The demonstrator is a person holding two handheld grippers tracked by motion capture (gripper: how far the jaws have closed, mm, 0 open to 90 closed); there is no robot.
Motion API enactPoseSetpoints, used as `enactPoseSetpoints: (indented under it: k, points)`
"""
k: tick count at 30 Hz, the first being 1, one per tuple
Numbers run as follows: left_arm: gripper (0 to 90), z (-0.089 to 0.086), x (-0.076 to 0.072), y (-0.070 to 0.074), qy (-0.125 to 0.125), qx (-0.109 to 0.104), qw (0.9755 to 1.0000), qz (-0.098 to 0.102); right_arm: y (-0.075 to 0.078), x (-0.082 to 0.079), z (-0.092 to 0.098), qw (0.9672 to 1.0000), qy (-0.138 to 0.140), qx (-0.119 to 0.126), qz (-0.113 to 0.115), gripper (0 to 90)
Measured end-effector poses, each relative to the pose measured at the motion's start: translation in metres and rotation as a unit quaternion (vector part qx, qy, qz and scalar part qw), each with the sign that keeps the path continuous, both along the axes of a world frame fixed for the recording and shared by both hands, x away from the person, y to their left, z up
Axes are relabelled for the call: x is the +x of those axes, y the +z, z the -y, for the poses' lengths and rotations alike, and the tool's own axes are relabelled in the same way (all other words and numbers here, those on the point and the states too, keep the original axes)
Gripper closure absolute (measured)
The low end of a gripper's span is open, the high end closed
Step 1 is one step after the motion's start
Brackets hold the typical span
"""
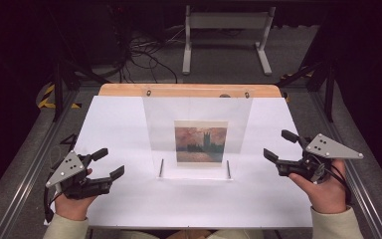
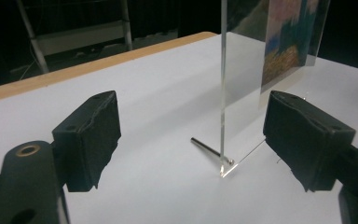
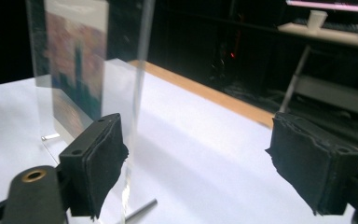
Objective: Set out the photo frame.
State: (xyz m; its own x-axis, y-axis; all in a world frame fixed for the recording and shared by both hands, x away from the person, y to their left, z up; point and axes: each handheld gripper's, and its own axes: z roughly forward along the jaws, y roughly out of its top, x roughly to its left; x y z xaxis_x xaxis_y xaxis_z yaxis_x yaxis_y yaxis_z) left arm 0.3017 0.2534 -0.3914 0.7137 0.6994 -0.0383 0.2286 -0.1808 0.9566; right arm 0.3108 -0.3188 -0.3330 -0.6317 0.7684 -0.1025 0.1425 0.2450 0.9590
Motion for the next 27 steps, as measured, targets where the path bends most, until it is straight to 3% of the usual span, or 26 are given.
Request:
enactPoseSetpoints:
  k: [4, 10, 18, 23, 27]
  points:
    - [16.4, -0.007, 0.002, -0.016, 0.003, 0.004, 0.9998, -0.017, -0.014, -0.002, 0.011, 0.9997, -0.015, 0.006, -0.017, 14.3]
    - [14.8, -0.017, 0.006, -0.027, 0.019, -0.005, 0.9994, -0.027, -0.04, -0.003, 0.024, 0.9983, -0.029, -0.002, -0.051, 13.2]
    - [13.4, -0.026, 0.01, -0.044, 0.025, -0.008, 0.9994, -0.022, -0.073, 0.001, 0.033, 0.9959, -0.035, -0.009, -0.084, 12.2]
    - [12.6, -0.029, 0.017, -0.055, 0.021, 0.008, 0.9997, -0.004, -0.094, 0.003, 0.036, 0.9946, -0.036, -0.006, -0.097, 11.9]
    - [11.3, -0.033, 0.022, -0.062, 0.013, -0.002, 0.9999, -0.006, -0.112, 0.005, 0.035, 0.993, -0.037, 0.002, -0.112, 13.2]
